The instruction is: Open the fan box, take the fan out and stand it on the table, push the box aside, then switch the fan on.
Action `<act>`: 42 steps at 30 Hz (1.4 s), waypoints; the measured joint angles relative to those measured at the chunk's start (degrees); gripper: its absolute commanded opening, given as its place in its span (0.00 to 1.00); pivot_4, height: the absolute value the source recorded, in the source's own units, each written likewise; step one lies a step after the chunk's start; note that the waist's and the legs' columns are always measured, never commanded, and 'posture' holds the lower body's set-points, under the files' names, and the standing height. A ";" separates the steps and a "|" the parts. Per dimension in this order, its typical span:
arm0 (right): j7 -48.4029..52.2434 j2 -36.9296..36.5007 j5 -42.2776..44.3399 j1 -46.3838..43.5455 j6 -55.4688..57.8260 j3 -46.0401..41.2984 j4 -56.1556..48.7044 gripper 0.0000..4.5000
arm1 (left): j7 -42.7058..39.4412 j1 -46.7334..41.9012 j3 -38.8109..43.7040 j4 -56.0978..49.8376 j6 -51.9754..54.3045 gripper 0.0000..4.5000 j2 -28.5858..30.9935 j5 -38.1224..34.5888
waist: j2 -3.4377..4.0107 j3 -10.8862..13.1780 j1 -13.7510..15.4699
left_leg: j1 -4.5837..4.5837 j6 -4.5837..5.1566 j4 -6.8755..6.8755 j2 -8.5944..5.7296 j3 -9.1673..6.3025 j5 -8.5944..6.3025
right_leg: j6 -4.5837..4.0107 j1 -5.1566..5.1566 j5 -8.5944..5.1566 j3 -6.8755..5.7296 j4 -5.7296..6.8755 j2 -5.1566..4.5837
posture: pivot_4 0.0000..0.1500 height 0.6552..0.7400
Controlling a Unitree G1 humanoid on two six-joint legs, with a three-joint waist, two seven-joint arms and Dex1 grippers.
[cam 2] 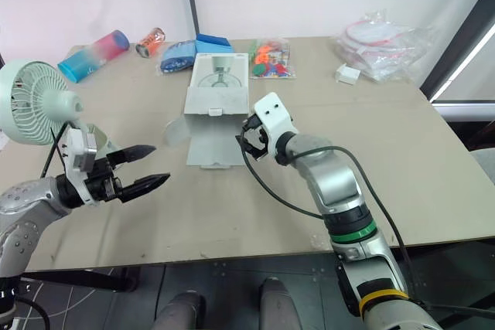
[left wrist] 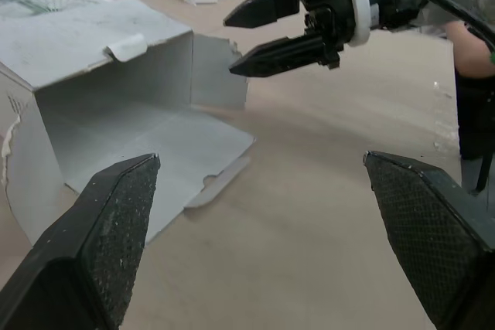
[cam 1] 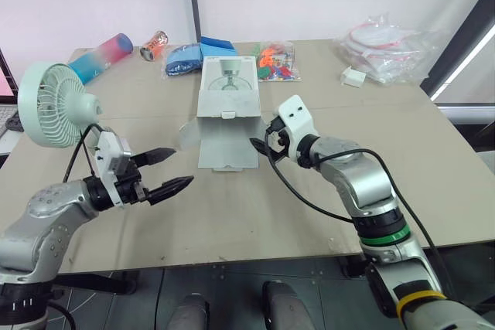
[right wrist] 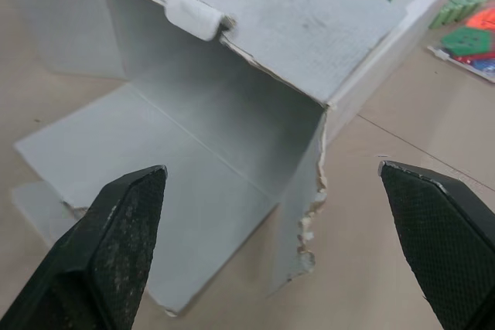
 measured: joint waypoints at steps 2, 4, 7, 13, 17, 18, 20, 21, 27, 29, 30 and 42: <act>-1.48 0.96 -1.22 -1.78 -0.27 -0.07 3.14 1.00 | -0.26 0.24 -1.02 0.16 -2.42 1.00 -0.69 2.23 | 0.01 0.00 0.00 | 0.01 -0.01 0.00 0.00 0.00 0.00 | -0.01 0.00 0.00 0.00 0.00 0.00 | 1.00 1.00; -1.83 1.32 -1.98 -2.58 -0.84 -0.14 4.54 1.00 | -0.22 0.21 -2.12 0.54 -4.61 1.00 -1.85 4.44 | 0.01 0.00 0.00 | 0.01 0.00 0.00 0.00 0.00 0.00 | -0.01 0.00 0.00 0.00 0.00 0.00 | 1.00 1.00; -2.48 2.45 -2.47 -4.16 -1.40 -0.31 7.08 1.00 | 0.17 -0.12 -3.66 2.05 -6.38 1.00 -2.84 6.38 | 0.02 0.00 -0.02 | 0.00 0.00 0.00 0.00 0.00 0.00 | -0.02 -0.02 0.00 0.00 0.00 0.00 | 1.00 1.00; -2.33 4.05 -2.23 -7.48 -1.64 -2.20 9.70 1.00 | -0.55 -1.11 -4.40 4.17 -8.25 1.00 -3.72 7.79 | 0.03 0.00 -0.08 | 0.00 0.01 -0.02 0.00 0.00 0.00 | -0.02 -0.04 0.00 0.00 0.00 0.00 | 1.00 1.00; -2.61 5.99 -2.54 -8.92 -1.74 -2.15 13.12 1.00 | -0.58 -1.13 -4.47 4.51 -8.65 1.00 -4.38 7.86 | 0.04 0.00 -0.12 | 0.01 0.01 -0.02 0.00 0.00 0.00 | -0.02 -0.04 0.01 0.00 0.01 0.01 | 1.00 1.00; -2.68 6.69 -3.13 -9.37 -2.03 -1.74 14.97 1.00 | -0.27 -1.18 -4.47 4.45 -8.65 1.00 -4.50 7.86 | 0.04 0.01 -0.12 | 0.00 0.01 -0.02 0.00 0.00 0.00 | -0.02 -0.04 0.01 0.00 0.01 0.01 | 1.00 1.00; -2.70 7.29 -3.70 -9.72 -2.49 -1.08 16.85 1.00 | 0.55 -1.20 -4.42 4.42 -8.68 1.00 -4.53 8.00 | 0.06 0.02 -0.12 | 0.00 0.01 -0.02 0.00 0.00 0.00 | -0.02 -0.04 0.01 0.00 0.01 0.00 | 1.00 1.00; -2.76 7.52 -4.06 -10.07 -2.64 -0.81 17.75 1.00 | 0.78 -1.21 -4.40 4.41 -8.68 1.00 -4.53 8.17 | 0.06 0.02 -0.13 | -0.01 0.01 -0.02 0.00 0.00 0.00 | -0.02 -0.05 0.01 0.00 0.01 0.00 | 1.00 1.00; -4.28 9.10 -6.20 -16.27 -7.57 -0.67 28.72 0.83 | 2.49 -0.60 -3.87 1.58 -8.65 1.00 -4.53 8.01 | 0.10 0.04 -0.20 | 0.00 0.01 -0.04 0.00 0.00 0.00 | -0.04 -0.08 0.02 -0.01 0.02 0.01 | 1.00 1.00; -5.36 9.92 -6.79 -17.19 -9.26 -0.92 31.76 0.64 | 2.89 0.10 -3.78 1.58 -8.67 1.00 -4.52 8.11 | 0.11 0.05 -0.25 | -0.01 0.01 -0.06 0.00 0.00 0.00 | -0.04 -0.09 0.02 0.00 0.02 0.01 | 1.00 1.00; -5.56 10.20 -6.90 -17.39 -9.76 -0.97 32.97 0.55 | 2.94 0.40 -3.75 1.59 -8.69 1.00 -4.52 8.17 | 0.11 0.05 -0.27 | -0.01 0.01 -0.06 0.00 0.00 0.00 | -0.04 -0.09 0.02 0.00 0.02 0.01 | 1.00 1.00; -4.75 10.78 -8.46 -17.87 -11.58 -0.85 36.92 0.01 | 3.30 1.56 -3.74 1.59 -9.87 1.00 -4.53 8.96 | 0.16 0.08 -0.56 | -0.02 0.01 -0.06 0.00 0.00 0.00 | -0.04 -0.09 0.02 -0.01 0.02 0.01 | 1.00 1.00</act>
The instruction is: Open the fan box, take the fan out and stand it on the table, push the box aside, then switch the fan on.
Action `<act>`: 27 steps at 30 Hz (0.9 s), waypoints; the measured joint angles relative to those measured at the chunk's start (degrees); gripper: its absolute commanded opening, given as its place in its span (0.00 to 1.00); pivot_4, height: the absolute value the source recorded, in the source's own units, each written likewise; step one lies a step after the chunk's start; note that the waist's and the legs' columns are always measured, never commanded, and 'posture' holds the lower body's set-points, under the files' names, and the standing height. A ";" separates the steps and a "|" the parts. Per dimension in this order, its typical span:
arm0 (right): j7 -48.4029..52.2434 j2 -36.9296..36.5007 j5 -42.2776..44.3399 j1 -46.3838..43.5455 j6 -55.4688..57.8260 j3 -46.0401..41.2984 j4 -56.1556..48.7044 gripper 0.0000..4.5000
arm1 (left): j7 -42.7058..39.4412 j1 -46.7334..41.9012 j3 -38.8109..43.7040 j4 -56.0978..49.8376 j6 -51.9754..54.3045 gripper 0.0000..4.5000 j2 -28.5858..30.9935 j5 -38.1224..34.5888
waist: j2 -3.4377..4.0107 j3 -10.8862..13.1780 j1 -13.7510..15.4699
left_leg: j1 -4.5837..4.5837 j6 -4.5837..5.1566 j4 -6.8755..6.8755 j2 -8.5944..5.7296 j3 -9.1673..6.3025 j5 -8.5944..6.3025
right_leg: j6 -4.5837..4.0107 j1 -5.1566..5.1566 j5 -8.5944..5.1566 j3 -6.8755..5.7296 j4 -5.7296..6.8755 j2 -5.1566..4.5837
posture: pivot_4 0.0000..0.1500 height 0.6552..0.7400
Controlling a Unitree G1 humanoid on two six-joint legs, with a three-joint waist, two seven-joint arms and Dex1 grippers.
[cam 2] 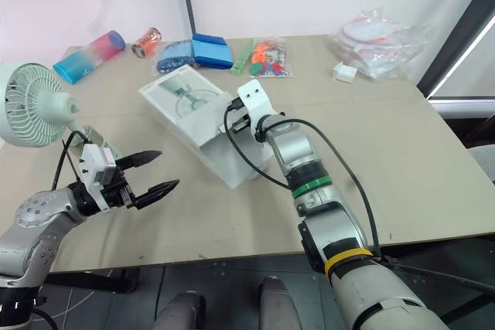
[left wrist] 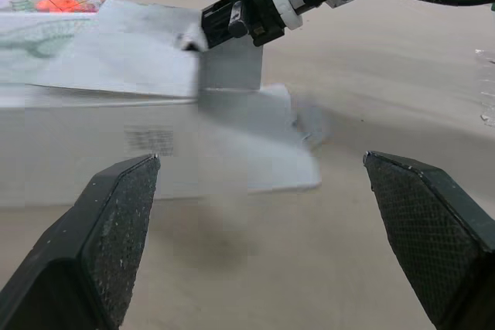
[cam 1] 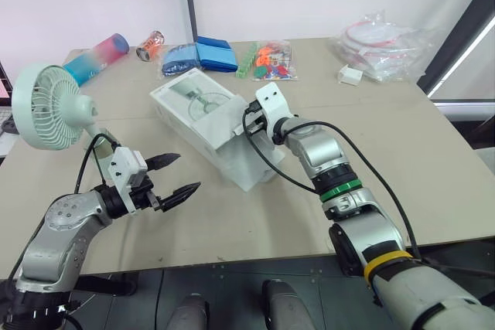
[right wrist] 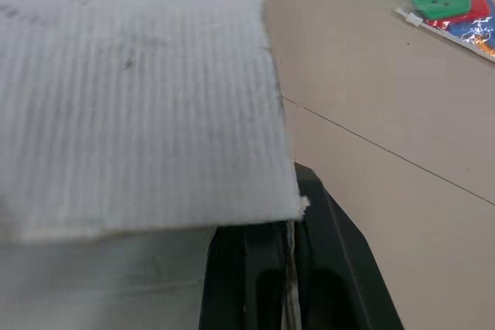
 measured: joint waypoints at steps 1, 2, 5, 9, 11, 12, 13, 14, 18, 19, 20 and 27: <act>0.00 -0.01 -0.01 0.00 -0.01 -0.01 0.02 0.01 | 0.00 0.00 0.00 0.00 0.00 1.00 0.00 0.00 | 0.00 0.00 -0.02 | 0.00 0.00 0.00 0.00 0.00 0.00 | 0.00 0.00 0.00 0.00 0.00 0.00 | 1.00 1.00; -0.03 -0.12 -0.01 0.00 0.00 -0.12 0.02 0.01 | 0.03 -0.22 -0.01 0.16 0.00 1.00 0.00 0.01 | 0.00 0.00 -0.05 | 0.00 0.00 0.00 0.00 0.00 0.00 | 0.00 0.01 0.00 0.00 0.00 0.00 | 1.00 1.00; -0.09 -0.29 -0.03 0.00 0.02 -0.32 0.02 0.01 | 0.06 -0.92 0.00 0.62 0.00 1.00 0.00 0.03 | 0.00 0.00 -0.03 | 0.00 0.00 0.01 0.00 0.00 0.00 | 0.00 0.01 0.00 0.00 0.01 0.00 | 1.00 1.00; -0.22 -2.22 0.06 1.40 2.22 -1.71 -3.14 0.01 | 0.12 -5.15 -0.15 3.80 -0.03 1.00 -0.23 0.56 | 0.03 0.02 0.40 | -0.08 -0.01 0.05 -0.01 -0.08 0.01 | 0.01 0.00 0.00 -0.05 0.01 0.00 | 1.00 1.00; -0.11 -5.80 0.53 6.81 6.50 -4.08 -11.89 0.01 | 0.20 -8.63 -0.21 7.07 0.10 1.00 -0.51 0.55 | 0.05 0.03 0.66 | -0.16 0.00 0.08 -0.02 -0.13 0.00 | 0.03 0.00 0.00 -0.09 -0.03 -0.02 | 1.00 1.00; -0.12 -6.78 0.68 8.07 7.64 -5.04 -13.91 0.01 | 0.19 -9.27 -0.25 7.83 0.13 1.00 -0.60 0.55 | 0.07 0.04 0.55 | -0.17 0.01 0.08 -0.02 -0.10 -0.01 | 0.05 -0.02 0.01 -0.07 -0.04 -0.03 | 1.00 1.00; -0.21 -7.30 0.87 8.98 8.66 -6.12 -15.62 0.01 | 0.18 -9.77 -0.39 8.28 0.17 1.00 -0.78 0.56 | 0.07 0.04 0.52 | -0.17 0.01 0.07 -0.02 -0.10 -0.01 | 0.04 -0.04 0.01 -0.07 -0.04 -0.02 | 1.00 1.00; -0.49 -8.75 1.37 10.68 10.90 -8.20 -19.09 0.01 | 0.16 -10.35 -0.54 8.89 0.19 1.00 -1.28 0.56 | 0.08 0.05 0.48 | -0.17 0.01 0.06 -0.02 -0.11 -0.01 | 0.04 -0.07 0.01 -0.07 -0.02 -0.02 | 1.00 1.00; -0.38 -12.62 1.88 13.73 15.93 -11.25 -27.56 0.01 | -0.20 -11.43 -1.18 9.81 0.50 1.00 -2.05 0.55 | 0.12 0.06 0.13 | -0.16 0.01 0.06 -0.01 -0.06 0.00 | -0.02 -0.13 0.05 -0.07 0.00 -0.01 | 1.00 1.00; -0.10 -13.94 2.23 14.44 17.22 -11.96 -30.03 0.01 | -0.45 -11.53 -1.40 9.87 0.72 1.00 -2.09 0.57 | 0.13 0.06 0.18 | -0.16 0.02 0.06 -0.01 -0.07 0.00 | -0.02 -0.11 0.05 -0.07 0.00 -0.01 | 1.00 1.00; 0.22 -16.33 2.58 15.47 19.06 -13.42 -33.09 0.01 | -0.57 -11.59 -2.07 10.03 0.73 1.00 -2.24 0.65 | 0.12 0.06 0.36 | -0.17 0.01 0.07 -0.01 -0.07 0.00 | -0.01 -0.09 0.05 -0.07 0.00 -0.02 | 1.00 1.00; -0.63 -21.03 2.89 18.24 21.07 -18.66 -34.24 0.01 | -0.97 -12.73 -2.37 12.11 0.75 1.00 -2.73 1.01 | 0.12 0.06 0.43 | -0.16 0.02 0.09 -0.01 -0.04 0.00 | 0.00 -0.08 0.05 -0.06 -0.01 -0.02 | 1.00 1.00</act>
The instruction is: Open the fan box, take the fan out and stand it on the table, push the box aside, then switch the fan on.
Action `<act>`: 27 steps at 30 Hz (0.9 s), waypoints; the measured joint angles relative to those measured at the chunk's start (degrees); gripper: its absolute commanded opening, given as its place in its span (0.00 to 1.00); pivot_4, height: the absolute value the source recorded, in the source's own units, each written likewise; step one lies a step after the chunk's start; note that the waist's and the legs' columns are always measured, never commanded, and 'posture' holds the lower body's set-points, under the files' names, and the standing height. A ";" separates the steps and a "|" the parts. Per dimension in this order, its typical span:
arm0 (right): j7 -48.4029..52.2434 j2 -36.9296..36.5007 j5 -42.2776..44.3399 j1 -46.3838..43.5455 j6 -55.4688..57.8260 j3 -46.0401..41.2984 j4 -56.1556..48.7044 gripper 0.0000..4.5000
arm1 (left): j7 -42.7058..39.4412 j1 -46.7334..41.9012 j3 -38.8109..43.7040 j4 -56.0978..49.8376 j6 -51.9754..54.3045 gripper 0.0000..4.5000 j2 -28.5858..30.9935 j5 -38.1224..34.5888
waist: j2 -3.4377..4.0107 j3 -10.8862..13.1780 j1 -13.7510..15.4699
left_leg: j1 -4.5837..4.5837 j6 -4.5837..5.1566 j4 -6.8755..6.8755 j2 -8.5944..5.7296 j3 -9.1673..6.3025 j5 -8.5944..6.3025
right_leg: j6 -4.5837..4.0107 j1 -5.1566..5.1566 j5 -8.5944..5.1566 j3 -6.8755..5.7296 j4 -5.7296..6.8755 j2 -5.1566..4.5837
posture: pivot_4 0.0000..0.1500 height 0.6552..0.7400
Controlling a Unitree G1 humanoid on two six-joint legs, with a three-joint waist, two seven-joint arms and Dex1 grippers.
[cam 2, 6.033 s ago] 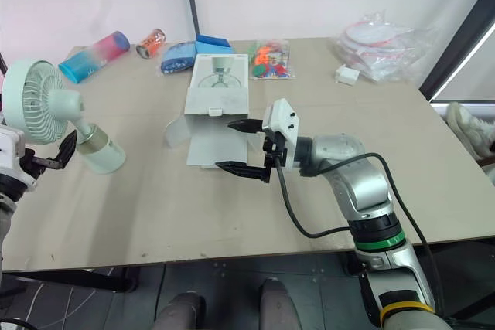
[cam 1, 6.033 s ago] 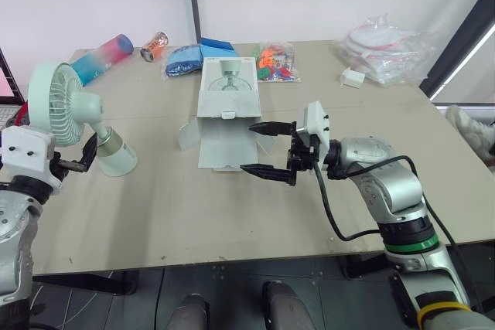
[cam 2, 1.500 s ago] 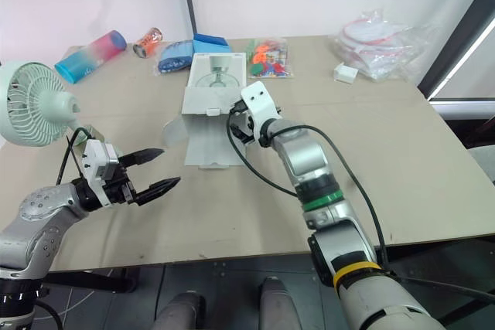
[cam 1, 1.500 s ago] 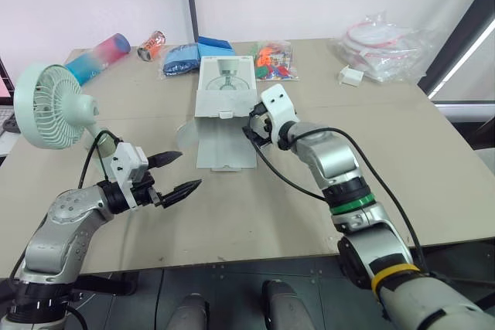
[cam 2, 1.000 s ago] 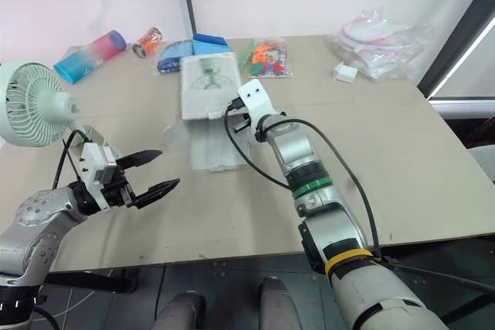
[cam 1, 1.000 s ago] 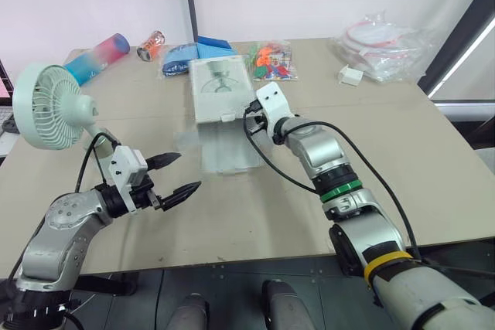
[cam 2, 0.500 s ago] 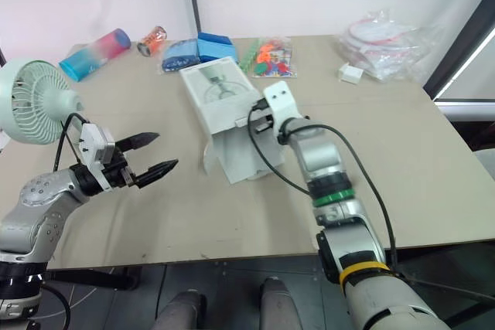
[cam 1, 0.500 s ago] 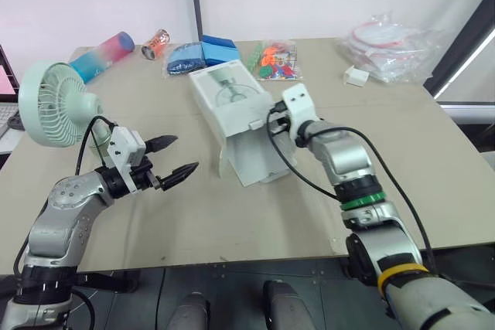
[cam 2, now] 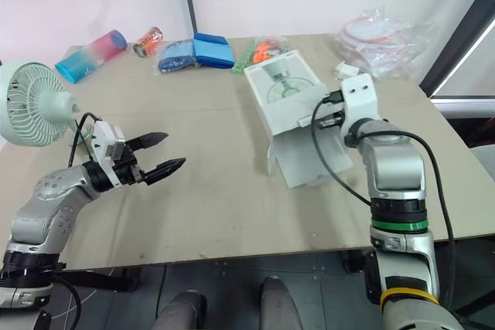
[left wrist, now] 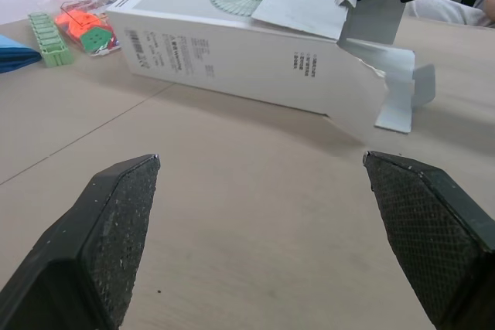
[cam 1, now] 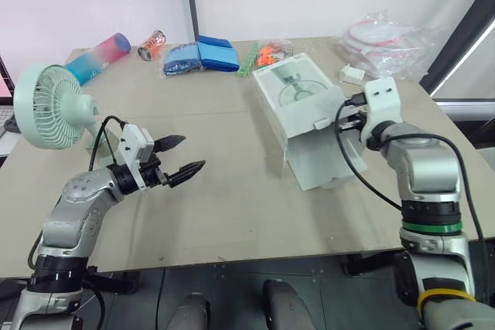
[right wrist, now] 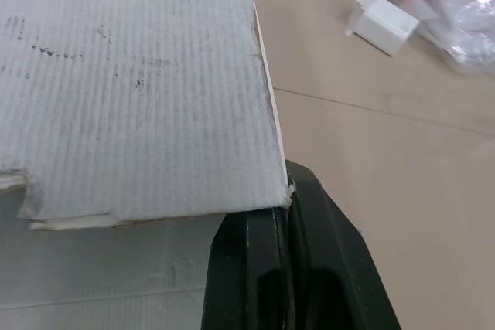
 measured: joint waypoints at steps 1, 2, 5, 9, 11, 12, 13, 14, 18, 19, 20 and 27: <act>-0.17 -0.25 0.00 -0.05 -0.32 -0.50 0.53 0.01 | -0.12 -0.17 0.00 0.00 0.00 1.00 -0.05 0.00 | 0.00 0.00 0.01 | 0.00 0.00 0.01 0.00 0.00 0.00 | 0.00 0.01 0.00 0.00 0.00 0.00 | 1.00 1.00; -0.57 -0.56 0.00 -0.18 -0.72 -1.00 1.23 0.01 | -0.25 -0.26 0.00 0.00 0.00 1.00 -0.05 0.00 | 0.00 0.00 0.05 | 0.00 0.00 0.01 0.00 0.00 0.00 | 0.00 0.01 0.00 0.00 0.00 0.00 | 1.00 1.00; -1.59 -0.92 0.02 -0.43 -1.24 -2.31 2.57 0.01 | -0.63 -0.35 -0.01 0.00 0.01 1.00 -0.05 0.01 | 0.00 0.00 0.03 | 0.00 0.01 0.00 0.00 0.00 0.00 | 0.00 0.01 0.00 0.00 0.00 0.00 | 1.00 1.00; -3.14 -1.23 0.07 -0.10 -1.71 -4.60 3.55 0.01 | -0.76 -0.82 -0.02 -0.01 0.33 1.00 -0.05 -0.01 | 0.00 0.00 0.08 | -0.02 0.00 0.01 0.00 0.00 0.00 | 0.01 0.01 0.01 0.00 0.00 0.00 | 1.00 1.00; -3.53 -1.69 0.06 0.50 -1.84 -5.36 3.66 0.01 | -0.83 -1.00 -0.01 -0.02 0.41 1.00 -0.04 -0.02 | 0.00 0.00 0.09 | -0.02 0.00 0.01 0.00 0.00 0.00 | 0.01 0.02 0.01 0.01 0.00 0.00 | 1.00 1.00; -3.58 -2.03 0.04 0.89 -2.18 -5.52 3.96 0.01 | -0.91 -1.05 -0.05 -0.02 0.48 1.00 -0.06 -0.01 | 0.00 0.00 0.08 | -0.01 0.00 0.01 0.00 0.00 0.00 | 0.01 0.02 0.01 0.01 0.00 0.00 | 1.00 1.00; -3.66 -2.47 0.01 1.38 -2.57 -5.58 4.58 0.01 | -1.02 -1.20 -0.17 -0.01 0.51 1.00 -0.12 -0.01 | 0.00 0.00 0.08 | -0.01 0.00 0.01 0.00 0.00 0.00 | 0.02 0.02 0.01 0.01 0.00 0.00 | 1.00 1.00; -3.85 -3.11 -0.14 2.21 -3.08 -5.59 5.38 0.01 | -1.09 -1.56 -0.41 -0.01 0.52 1.00 -0.26 0.00 | 0.00 0.00 0.09 | -0.01 0.00 0.01 0.00 0.00 0.00 | 0.02 0.04 0.01 0.01 0.00 0.00 | 1.00 1.00; -5.12 -3.46 -0.25 4.10 -3.53 -6.17 8.68 0.01 | -1.61 -2.55 -0.50 0.01 0.53 1.00 -0.53 -0.01 | 0.01 0.00 0.10 | 0.00 0.00 0.03 0.00 0.01 0.00 | 0.02 0.06 0.01 0.02 -0.01 0.00 | 1.00 1.00; -5.21 -3.46 -0.21 4.10 -3.56 -6.51 9.07 0.01 | -1.71 -2.66 -0.52 0.01 0.53 1.00 -0.67 -0.01 | 0.01 0.00 0.11 | 0.00 0.01 0.03 0.00 0.01 0.00 | 0.03 0.06 0.01 0.03 -0.01 0.00 | 1.00 1.00; -5.35 -3.53 -0.11 4.09 -3.84 -7.18 9.51 0.01 | -1.78 -2.77 -0.56 0.01 0.53 1.00 -0.94 -0.01 | 0.02 -0.01 0.07 | 0.02 0.01 0.03 0.00 0.02 0.00 | 0.03 0.06 0.01 0.03 -0.01 0.00 | 1.00 1.00; -7.18 -4.23 0.09 3.75 -4.89 -8.04 11.72 0.01 | -4.01 -2.58 -1.05 -0.08 1.45 1.00 -1.29 -0.71 | 0.02 -0.01 0.07 | 0.03 0.01 0.03 0.00 0.03 0.00 | 0.03 0.09 0.01 0.04 -0.01 0.00 | 1.00 1.00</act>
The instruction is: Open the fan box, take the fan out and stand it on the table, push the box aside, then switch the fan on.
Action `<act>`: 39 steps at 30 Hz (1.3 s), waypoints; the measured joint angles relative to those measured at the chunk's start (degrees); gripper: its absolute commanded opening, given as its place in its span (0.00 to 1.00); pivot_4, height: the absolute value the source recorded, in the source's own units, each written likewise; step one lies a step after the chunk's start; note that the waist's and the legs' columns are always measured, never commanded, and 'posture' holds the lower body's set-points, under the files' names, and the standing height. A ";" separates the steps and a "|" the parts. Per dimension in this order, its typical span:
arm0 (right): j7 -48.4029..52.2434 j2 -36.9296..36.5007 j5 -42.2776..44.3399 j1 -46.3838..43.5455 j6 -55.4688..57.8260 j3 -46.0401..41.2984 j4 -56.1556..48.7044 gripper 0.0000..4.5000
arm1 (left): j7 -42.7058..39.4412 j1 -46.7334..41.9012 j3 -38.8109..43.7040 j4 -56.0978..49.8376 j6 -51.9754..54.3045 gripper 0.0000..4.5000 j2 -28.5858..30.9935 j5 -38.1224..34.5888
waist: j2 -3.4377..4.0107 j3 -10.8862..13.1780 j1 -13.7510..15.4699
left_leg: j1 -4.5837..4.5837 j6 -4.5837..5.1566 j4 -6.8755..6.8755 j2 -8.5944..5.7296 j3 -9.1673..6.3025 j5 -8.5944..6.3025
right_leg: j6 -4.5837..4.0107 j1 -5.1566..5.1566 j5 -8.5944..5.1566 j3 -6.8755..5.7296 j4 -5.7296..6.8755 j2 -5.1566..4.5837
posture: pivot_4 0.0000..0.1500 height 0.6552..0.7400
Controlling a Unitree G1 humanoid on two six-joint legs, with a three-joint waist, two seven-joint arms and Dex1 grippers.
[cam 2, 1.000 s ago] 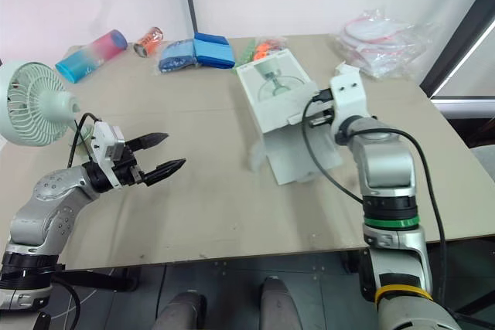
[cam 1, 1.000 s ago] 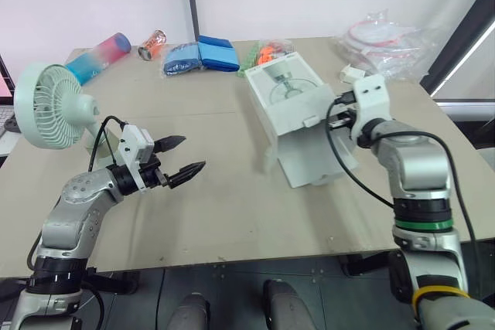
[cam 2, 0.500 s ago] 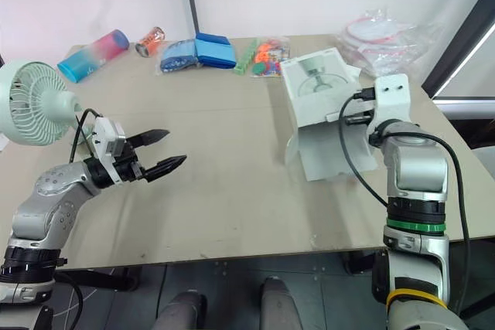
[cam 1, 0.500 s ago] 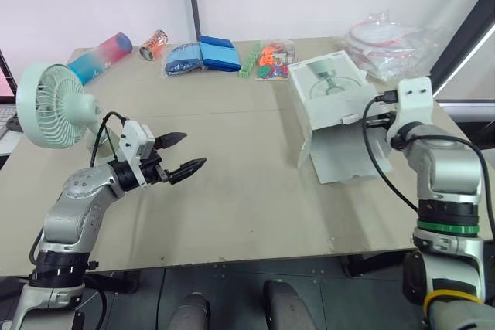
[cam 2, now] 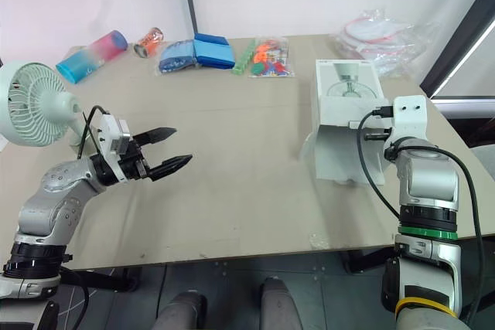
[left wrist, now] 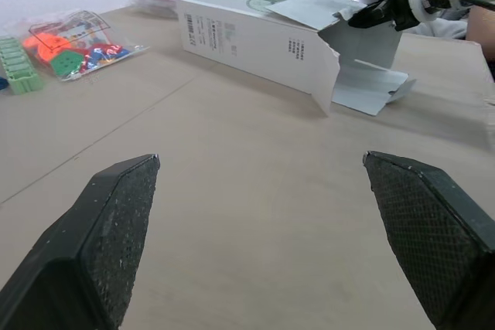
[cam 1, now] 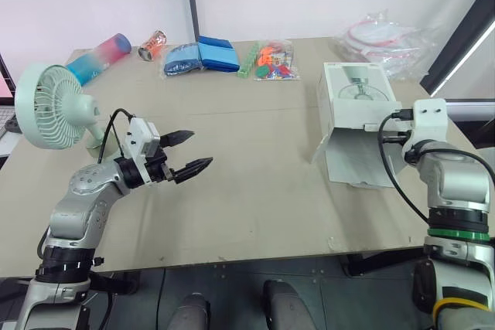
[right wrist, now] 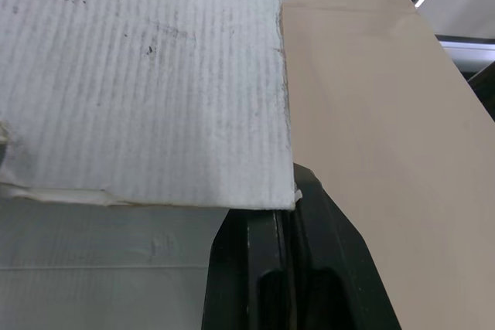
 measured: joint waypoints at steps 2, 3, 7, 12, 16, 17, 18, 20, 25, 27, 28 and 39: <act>-0.12 0.00 0.00 -0.45 -0.17 0.00 0.46 0.01 | -0.87 0.37 -0.23 -0.05 0.06 1.00 0.14 0.06 | 0.00 0.00 -0.01 | 0.01 0.00 0.00 0.00 0.00 0.00 | 0.00 0.00 0.00 0.00 0.00 0.00 | 1.00 1.00; -0.13 0.00 0.01 -0.50 -0.36 0.01 0.69 0.01 | -1.68 0.71 -0.71 -0.05 0.05 1.00 0.50 0.24 | 0.00 0.00 0.00 | 0.00 0.00 0.00 0.00 0.00 0.00 | 0.00 0.00 0.00 0.00 0.00 0.00 | 1.00 1.00; -0.15 0.00 0.02 -0.51 -0.62 0.03 1.13 0.01 | -2.90 1.20 -1.21 -0.05 -0.18 1.00 1.04 0.71 | 0.00 0.00 0.01 | 0.00 0.00 0.00 0.00 0.01 0.00 | 0.00 0.00 0.00 0.01 0.00 0.00 | 1.00 1.00; 0.18 -0.04 0.01 -0.51 -1.31 0.18 1.83 0.15 | -3.85 1.30 -1.30 -0.10 -0.38 1.00 1.10 0.72 | 0.00 0.00 0.00 | 0.01 0.00 0.00 0.00 0.01 0.00 | 0.00 0.01 0.00 0.01 0.00 0.00 | 1.00 1.00; 2.59 -0.89 0.56 0.86 -1.77 0.93 0.33 0.47 | -3.87 1.25 -1.46 -0.11 -1.05 1.00 0.98 0.81 | 0.00 0.00 0.01 | 0.01 0.00 0.00 0.00 0.01 0.00 | 0.00 0.01 0.00 0.01 0.00 0.00 | 1.00 1.00; 3.55 -1.74 0.73 2.13 -1.60 1.17 -1.12 0.57 | -3.88 1.20 -1.61 -0.12 -1.09 1.00 0.94 0.84 | 0.00 0.00 0.02 | 0.00 0.01 0.00 0.00 0.01 0.00 | 0.02 0.01 -0.01 0.01 0.00 0.00 | 1.00 1.00; 4.27 -2.66 0.85 3.25 -1.37 1.52 -2.47 0.64 | -3.91 1.26 -1.64 -0.20 -1.19 1.00 0.91 0.84 | 0.02 0.01 0.14 | -0.03 0.01 0.00 -0.01 0.00 -0.01 | 0.05 0.01 -0.03 0.01 -0.01 -0.01 | 1.00 1.00; 7.68 -6.68 1.15 6.80 0.59 2.30 -7.82 0.82 | -3.93 1.42 -1.67 -0.22 -1.38 1.00 0.96 0.86 | 0.08 0.03 0.34 | -0.09 0.02 0.05 -0.02 0.00 -0.01 | 0.09 0.01 -0.06 0.01 -0.02 -0.02 | 1.00 1.00; 22.53 -20.39 5.68 16.86 0.99 1.21 -22.15 1.00 | -4.21 0.91 -1.95 -0.01 -2.05 1.00 0.81 0.97 | 0.07 0.02 0.19 | 0.09 0.05 0.06 -0.01 0.00 -0.03 | 0.15 0.21 -0.13 0.01 -0.04 0.00 | 1.00 1.00; 28.63 -22.89 7.85 21.54 -2.19 -0.64 -24.93 1.00 | -4.24 0.63 -2.25 -0.12 -2.27 1.00 0.63 1.01 | 0.05 0.03 0.17 | 0.16 0.06 0.07 -0.01 0.06 -0.03 | 0.22 0.29 -0.17 0.07 -0.05 0.00 | 1.00 1.00; 29.63 -23.14 8.27 22.20 -2.72 -0.77 -25.40 1.00 | -4.25 0.71 -2.22 -0.11 -2.27 1.00 0.68 1.01 | 0.05 0.03 0.17 | 0.18 0.06 0.07 -0.01 0.06 -0.03 | 0.23 0.30 -0.17 0.08 -0.05 0.00 | 1.00 1.00; 43.89 -7.24 25.56 16.23 -19.69 5.10 -31.93 1.00 | 0.54 9.29 -0.34 -3.45 -5.54 1.00 0.63 3.62 | -0.09 0.05 0.17 | 0.38 0.12 0.06 0.05 0.16 -0.07 | 0.18 0.40 -0.21 0.18 -0.05 0.05 | 1.00 1.00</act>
